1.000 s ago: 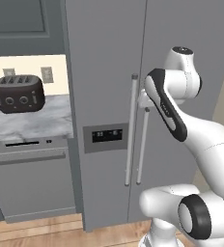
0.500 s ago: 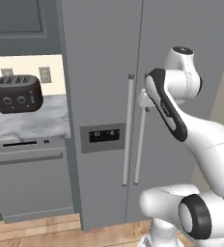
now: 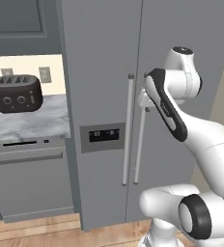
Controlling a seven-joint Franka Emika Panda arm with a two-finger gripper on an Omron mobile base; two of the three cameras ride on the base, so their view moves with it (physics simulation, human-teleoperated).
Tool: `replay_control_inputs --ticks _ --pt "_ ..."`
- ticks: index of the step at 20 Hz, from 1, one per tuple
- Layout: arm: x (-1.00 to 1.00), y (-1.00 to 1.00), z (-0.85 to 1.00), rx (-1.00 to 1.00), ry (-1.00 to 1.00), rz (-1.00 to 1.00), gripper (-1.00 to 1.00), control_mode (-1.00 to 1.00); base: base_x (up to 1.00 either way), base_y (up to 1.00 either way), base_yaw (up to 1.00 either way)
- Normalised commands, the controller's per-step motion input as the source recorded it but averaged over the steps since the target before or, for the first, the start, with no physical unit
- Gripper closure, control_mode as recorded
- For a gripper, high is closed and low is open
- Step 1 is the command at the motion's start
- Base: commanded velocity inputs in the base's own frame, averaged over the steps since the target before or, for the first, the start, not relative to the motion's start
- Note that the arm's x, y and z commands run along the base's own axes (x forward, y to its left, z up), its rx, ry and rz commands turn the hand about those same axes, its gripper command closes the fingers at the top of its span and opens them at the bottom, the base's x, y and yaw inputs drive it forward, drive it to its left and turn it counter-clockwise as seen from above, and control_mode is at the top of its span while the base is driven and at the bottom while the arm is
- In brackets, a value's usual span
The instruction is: There is a bowl on the dining counter. Grab a lemon wedge from the fridge and place it in the bowl. Then get the liquor bottle and glass cup from the cabinet and place them next to the bowl.
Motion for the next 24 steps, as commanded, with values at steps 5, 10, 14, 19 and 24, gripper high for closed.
replay_control_inputs --ticks 5,10,14,19,24 --pt "0.0 0.0 0.0 0.0 0.0 0.0 -1.0 1.0 -0.3 -0.05 0.0" --pt "0.0 0.0 0.0 0.0 0.0 0.0 -1.0 1.0 -0.31 -0.12 0.0" --pt "0.0 0.0 0.0 0.0 0.0 0.0 -1.0 1.0 -0.32 -0.13 0.0" --pt "0.0 0.0 0.0 0.0 0.0 0.0 -1.0 1.0 -0.16 -0.07 0.0" --pt "0.0 0.0 0.0 0.0 0.0 0.0 -1.0 -1.0 -0.02 -0.01 0.0"
